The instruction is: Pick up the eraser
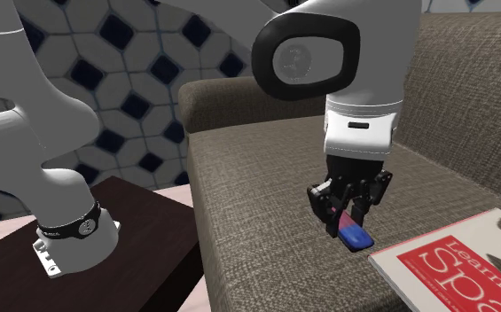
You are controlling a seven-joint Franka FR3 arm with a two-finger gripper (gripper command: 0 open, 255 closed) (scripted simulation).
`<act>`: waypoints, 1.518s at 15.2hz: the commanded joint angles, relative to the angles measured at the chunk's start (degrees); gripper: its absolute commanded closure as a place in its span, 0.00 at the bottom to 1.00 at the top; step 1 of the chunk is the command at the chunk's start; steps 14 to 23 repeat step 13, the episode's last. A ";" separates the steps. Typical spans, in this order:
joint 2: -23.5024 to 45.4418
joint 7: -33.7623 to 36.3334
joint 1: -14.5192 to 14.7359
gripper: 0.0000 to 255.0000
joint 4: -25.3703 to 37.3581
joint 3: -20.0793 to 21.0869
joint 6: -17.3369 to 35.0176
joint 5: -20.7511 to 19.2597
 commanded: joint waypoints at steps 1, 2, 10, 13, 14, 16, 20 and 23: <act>-0.55 -0.35 -0.07 1.00 0.91 0.08 -1.43 0.39; -0.87 -0.50 -0.10 1.00 1.31 0.11 -2.13 0.57; -3.02 -1.53 -0.26 1.00 4.99 0.32 -7.78 1.82; -3.27 -1.66 -0.27 1.00 5.59 0.33 -8.61 1.96; -3.27 -1.66 -0.27 1.00 5.59 0.33 -8.61 1.96; -3.27 -1.66 -0.27 1.00 5.59 0.33 -8.61 1.96; -3.27 -1.66 -0.27 1.00 5.59 0.33 -8.61 1.96; -3.27 -1.66 -0.27 1.00 5.59 0.33 -8.61 1.96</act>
